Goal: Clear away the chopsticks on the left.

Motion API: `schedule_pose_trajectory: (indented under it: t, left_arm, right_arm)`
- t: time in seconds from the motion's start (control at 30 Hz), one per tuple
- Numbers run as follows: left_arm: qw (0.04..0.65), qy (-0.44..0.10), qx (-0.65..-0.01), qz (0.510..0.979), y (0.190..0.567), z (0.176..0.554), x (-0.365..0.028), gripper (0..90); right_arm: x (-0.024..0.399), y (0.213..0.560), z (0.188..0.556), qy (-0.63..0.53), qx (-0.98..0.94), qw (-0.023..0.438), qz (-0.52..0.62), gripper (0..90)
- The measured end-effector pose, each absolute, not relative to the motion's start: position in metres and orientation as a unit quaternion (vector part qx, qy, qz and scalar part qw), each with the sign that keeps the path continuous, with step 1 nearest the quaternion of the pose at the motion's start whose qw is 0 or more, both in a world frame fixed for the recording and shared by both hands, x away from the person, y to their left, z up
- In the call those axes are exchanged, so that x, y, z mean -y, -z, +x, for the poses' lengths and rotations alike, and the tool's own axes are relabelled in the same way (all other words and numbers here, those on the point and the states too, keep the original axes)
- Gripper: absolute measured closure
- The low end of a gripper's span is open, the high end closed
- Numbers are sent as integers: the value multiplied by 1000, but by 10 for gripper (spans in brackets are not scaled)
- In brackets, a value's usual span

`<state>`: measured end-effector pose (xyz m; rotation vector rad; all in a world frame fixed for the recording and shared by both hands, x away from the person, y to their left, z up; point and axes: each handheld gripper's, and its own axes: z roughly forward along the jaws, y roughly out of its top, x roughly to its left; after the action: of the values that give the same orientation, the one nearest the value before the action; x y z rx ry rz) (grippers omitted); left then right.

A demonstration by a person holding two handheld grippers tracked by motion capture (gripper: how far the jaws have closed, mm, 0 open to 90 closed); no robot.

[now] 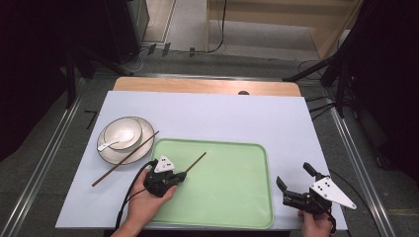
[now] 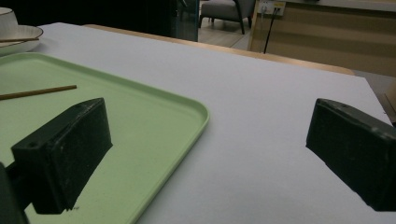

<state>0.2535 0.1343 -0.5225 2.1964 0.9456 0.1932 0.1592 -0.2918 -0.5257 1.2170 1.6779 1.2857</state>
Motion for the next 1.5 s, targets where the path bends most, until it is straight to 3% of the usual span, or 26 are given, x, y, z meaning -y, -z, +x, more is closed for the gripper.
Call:
schedule_pose_trajectory:
  t: [0.27,0.7,1.1,1.5]
  left_arm:
    - [346,-98,-409,838,518,262,-157,900]
    - [361,-71,-449,814,517,264,-198,900]
    - [370,-74,-428,821,520,262,-192,897]
    - [384,-72,-417,820,518,259,-193,812]
  right_arm:
    - [295,527,159,-493,-644,346,472,1]
    - [296,526,158,-492,-643,348,473,1]
    - [296,526,159,-493,-642,346,475,1]
    - [296,527,159,-492,-643,345,474,1]
